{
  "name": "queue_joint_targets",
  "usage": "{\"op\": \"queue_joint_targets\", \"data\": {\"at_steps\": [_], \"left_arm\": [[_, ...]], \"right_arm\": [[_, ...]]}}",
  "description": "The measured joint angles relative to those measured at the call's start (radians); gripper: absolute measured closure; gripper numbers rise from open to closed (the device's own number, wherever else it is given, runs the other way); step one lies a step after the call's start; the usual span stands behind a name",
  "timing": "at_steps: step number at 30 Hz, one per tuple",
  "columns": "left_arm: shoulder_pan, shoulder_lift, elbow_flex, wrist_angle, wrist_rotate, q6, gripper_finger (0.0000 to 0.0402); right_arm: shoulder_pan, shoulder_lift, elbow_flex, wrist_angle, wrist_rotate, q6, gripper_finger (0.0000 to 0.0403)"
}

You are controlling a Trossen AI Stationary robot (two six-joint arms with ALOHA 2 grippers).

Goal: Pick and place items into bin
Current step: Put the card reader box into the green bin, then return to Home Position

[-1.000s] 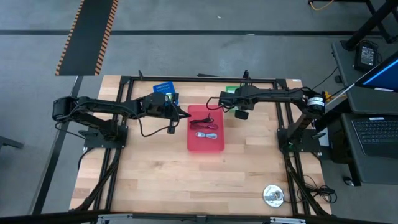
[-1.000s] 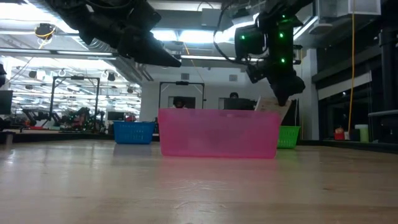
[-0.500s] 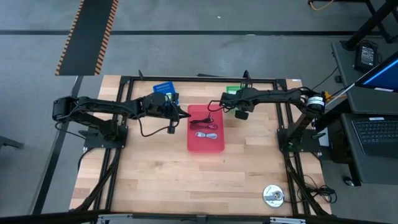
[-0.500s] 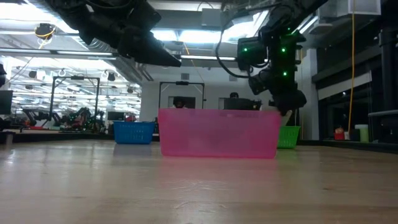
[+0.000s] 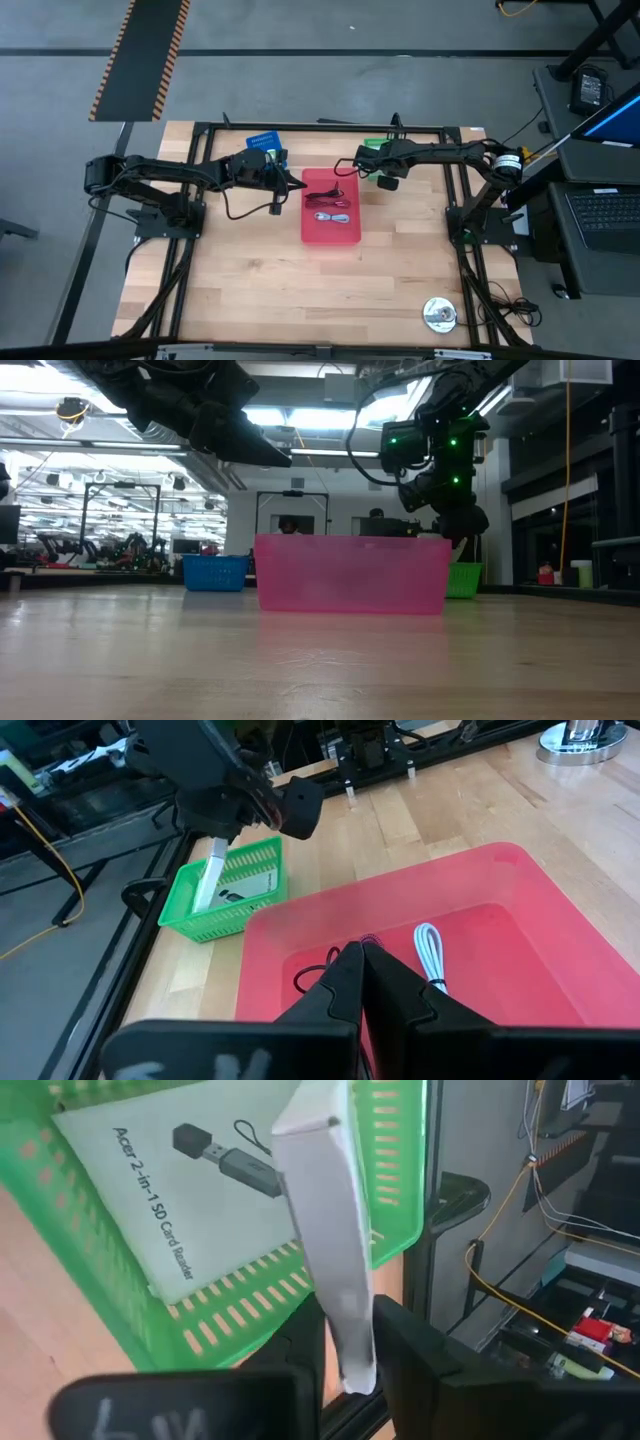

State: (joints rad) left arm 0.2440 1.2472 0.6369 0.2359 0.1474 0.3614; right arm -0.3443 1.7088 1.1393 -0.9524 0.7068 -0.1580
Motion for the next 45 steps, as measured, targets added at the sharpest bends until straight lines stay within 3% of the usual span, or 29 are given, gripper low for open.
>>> {"op": "queue_joint_targets", "data": {"at_steps": [5,13,26,31,38,45], "left_arm": [[0.000,0.000,0.000,0.000,0.000,0.000,0.0396],[0.000,0.000,0.000,0.000,0.000,0.000,0.0400],[0.000,0.000,0.000,-0.001,0.000,-0.009,0.0396],[0.000,0.000,0.000,-0.003,0.000,-0.009,0.0394],[0.000,0.000,0.000,0.000,-0.017,-0.009,0.0398],[0.000,0.000,0.000,0.009,-0.063,-0.029,0.0398]], "right_arm": [[0.000,0.000,0.000,0.000,-0.068,0.014,0.0306],[0.000,0.000,0.002,-0.017,-0.080,0.049,0.0264],[0.023,-0.001,0.113,-0.135,-0.155,0.105,0.0253],[0.083,-0.024,0.154,-0.153,-0.153,0.124,0.0284],[0.203,-0.170,0.180,-0.143,-0.152,0.130,0.0389],[0.304,-0.344,0.160,-0.100,-0.106,0.239,0.0400]]}}
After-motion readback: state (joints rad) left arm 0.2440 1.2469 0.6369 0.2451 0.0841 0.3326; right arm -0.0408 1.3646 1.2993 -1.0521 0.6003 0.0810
